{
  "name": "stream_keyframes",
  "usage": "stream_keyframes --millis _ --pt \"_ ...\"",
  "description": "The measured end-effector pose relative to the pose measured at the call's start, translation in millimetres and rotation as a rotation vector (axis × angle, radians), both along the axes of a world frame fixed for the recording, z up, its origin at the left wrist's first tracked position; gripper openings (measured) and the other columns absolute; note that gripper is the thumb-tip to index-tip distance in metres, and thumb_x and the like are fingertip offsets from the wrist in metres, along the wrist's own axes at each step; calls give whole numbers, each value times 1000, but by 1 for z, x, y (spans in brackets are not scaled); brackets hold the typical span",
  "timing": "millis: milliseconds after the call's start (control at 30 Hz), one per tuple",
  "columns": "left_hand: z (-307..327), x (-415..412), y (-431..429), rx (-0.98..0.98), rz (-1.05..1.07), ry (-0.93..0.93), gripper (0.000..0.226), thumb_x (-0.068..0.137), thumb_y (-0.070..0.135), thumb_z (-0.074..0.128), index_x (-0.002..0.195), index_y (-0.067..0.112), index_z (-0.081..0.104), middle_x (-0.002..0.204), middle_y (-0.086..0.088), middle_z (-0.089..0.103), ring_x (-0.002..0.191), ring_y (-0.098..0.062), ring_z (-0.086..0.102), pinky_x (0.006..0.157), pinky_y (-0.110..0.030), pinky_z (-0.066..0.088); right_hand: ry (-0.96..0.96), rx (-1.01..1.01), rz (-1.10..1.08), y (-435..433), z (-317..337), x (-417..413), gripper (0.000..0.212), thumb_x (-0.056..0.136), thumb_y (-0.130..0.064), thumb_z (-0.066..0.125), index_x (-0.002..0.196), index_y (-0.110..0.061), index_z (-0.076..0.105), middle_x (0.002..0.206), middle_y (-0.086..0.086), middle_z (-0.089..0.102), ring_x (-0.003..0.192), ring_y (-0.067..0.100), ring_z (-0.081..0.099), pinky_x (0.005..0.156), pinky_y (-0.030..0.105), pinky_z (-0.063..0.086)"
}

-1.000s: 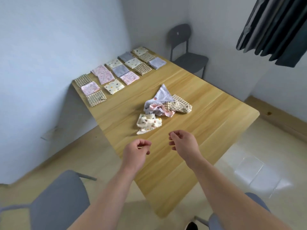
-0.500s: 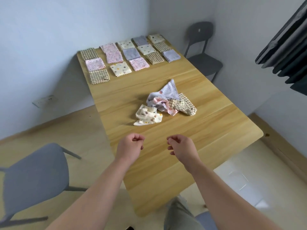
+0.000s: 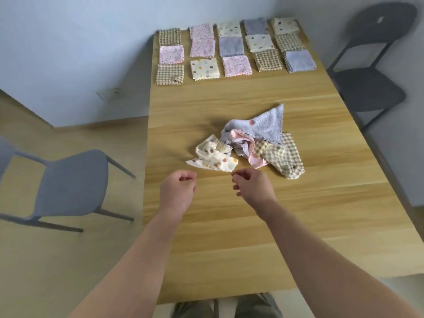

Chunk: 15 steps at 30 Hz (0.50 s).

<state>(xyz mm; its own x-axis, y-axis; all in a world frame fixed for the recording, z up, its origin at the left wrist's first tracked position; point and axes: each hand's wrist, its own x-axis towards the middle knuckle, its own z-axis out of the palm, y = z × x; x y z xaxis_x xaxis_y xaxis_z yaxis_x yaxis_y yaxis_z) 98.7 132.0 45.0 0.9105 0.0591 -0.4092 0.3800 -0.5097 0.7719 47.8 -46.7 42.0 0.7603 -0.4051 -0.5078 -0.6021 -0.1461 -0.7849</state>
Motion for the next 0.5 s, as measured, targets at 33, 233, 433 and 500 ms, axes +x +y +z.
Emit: stream_keyframes --millis 33,233,433,500 --pt "0 4 -5 8 8 -29 20 95 13 59 93 29 71 85 6 69 67 -10 65 53 -27 49 -21 -14 4 -3 1 7 11 96 -20 60 93 -24 70 88 -2 74 86 21 72 80 49 61" --pt "-70 10 -29 -69 83 -224 23 92 4 57 91 24 68 84 10 70 67 -7 71 73 -40 62 -227 -53 -22 -17 -58 17 10 96 -22 61 97 -24 71 87 -5 72 82 22 71 74 49 61" --pt "-134 26 -45 -9 67 -529 26 87 15 62 101 36 67 113 13 64 98 -15 67 88 -35 55 -400 -156 13 -26 -127 14 8 94 -22 65 96 -27 71 92 -9 70 82 21 71 76 50 60" --pt "-150 31 -44 166 -52 -595 40 90 10 61 126 28 61 137 5 53 114 -15 57 93 -24 42 -458 -208 39 -30 -144 7 8 93 -23 65 97 -26 71 91 -9 70 83 21 70 78 47 60"
